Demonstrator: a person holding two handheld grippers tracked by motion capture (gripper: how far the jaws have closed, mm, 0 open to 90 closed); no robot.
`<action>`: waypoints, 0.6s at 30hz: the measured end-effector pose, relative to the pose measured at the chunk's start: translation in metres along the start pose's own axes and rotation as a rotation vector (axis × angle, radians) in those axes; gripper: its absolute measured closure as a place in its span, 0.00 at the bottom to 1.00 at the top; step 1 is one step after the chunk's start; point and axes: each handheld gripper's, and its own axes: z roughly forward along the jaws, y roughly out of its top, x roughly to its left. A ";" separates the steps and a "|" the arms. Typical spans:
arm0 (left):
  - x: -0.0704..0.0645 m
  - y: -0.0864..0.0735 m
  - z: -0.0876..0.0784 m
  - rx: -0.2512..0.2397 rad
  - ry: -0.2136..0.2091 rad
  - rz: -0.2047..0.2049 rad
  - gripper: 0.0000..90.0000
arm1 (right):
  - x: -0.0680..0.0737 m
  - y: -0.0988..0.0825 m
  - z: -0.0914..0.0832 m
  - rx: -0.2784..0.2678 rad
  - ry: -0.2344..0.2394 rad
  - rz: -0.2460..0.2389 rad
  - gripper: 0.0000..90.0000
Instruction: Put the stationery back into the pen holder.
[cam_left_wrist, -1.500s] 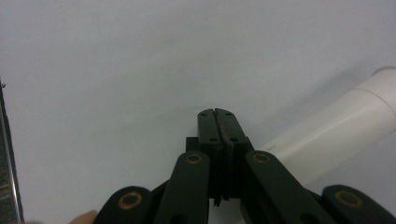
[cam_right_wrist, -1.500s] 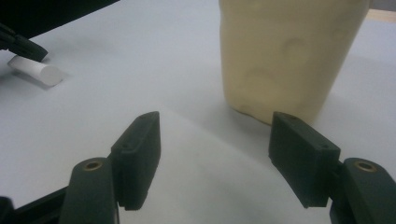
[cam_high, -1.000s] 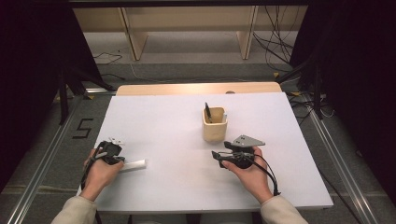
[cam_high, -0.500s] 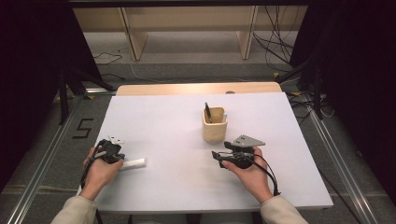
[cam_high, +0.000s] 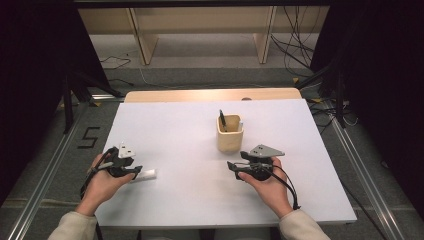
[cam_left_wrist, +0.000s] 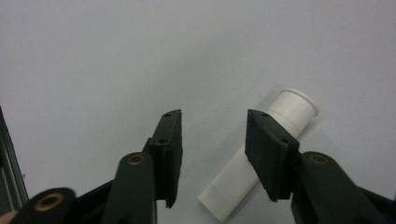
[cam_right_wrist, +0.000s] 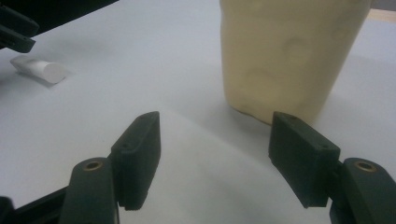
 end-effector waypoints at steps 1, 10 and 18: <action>-0.001 0.002 -0.001 0.002 -0.014 0.044 0.58 | 0.000 0.000 0.000 0.001 0.000 0.000 0.39; -0.006 0.006 0.003 0.102 -0.123 0.342 0.52 | 0.000 0.000 0.000 0.000 -0.003 0.000 0.39; -0.007 0.009 0.012 0.149 -0.182 0.427 0.56 | -0.001 0.000 -0.002 -0.002 -0.007 0.003 0.39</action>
